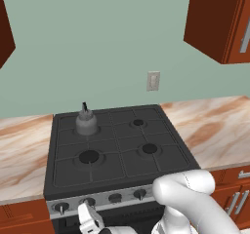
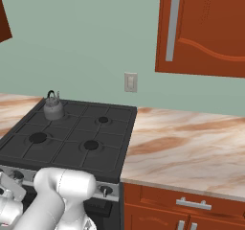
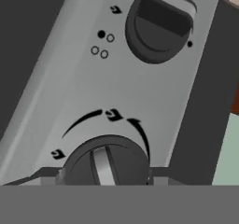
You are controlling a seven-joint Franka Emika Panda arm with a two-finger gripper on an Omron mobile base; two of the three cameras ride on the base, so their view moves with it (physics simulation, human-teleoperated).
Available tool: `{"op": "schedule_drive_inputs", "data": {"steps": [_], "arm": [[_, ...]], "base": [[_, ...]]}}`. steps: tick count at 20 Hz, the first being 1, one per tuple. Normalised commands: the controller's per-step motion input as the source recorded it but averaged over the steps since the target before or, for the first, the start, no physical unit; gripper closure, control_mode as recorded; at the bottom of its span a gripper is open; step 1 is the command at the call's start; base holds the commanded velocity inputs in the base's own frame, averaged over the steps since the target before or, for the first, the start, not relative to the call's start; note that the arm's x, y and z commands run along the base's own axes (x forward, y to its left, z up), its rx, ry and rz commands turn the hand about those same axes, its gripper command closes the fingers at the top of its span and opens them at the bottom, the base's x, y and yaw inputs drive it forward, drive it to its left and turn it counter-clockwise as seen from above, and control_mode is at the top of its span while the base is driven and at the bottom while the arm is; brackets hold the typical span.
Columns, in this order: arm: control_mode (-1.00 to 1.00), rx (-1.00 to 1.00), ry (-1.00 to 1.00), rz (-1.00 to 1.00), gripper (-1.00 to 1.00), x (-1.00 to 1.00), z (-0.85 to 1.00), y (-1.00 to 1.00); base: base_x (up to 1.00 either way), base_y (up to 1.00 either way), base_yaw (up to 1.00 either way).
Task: Lower the heat of the kettle.
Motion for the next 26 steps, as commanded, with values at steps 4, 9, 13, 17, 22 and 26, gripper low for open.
{"op": "schedule_drive_inputs", "data": {"steps": [4,9,13,17,22,26], "arm": [[-1.0,0.29,0.0,-0.02,1.0,0.0,0.03,0.0],[-1.0,0.29,0.0,-0.01,1.0,0.0,0.04,0.0],[-1.0,0.29,0.0,0.0,1.0,0.0,0.07,0.0],[-1.0,0.28,0.0,0.0,1.0,0.0,0.08,0.0],[-1.0,0.3,0.0,0.0,1.0,0.0,0.04,0.0],[-1.0,0.31,0.0,0.0,1.0,0.0,0.03,0.0]], "base": [[0.0,0.0,0.0],[0.0,0.0,0.0],[0.0,0.0,0.0],[0.0,0.0,0.0],[0.0,0.0,0.0],[0.0,0.0,0.0]]}}
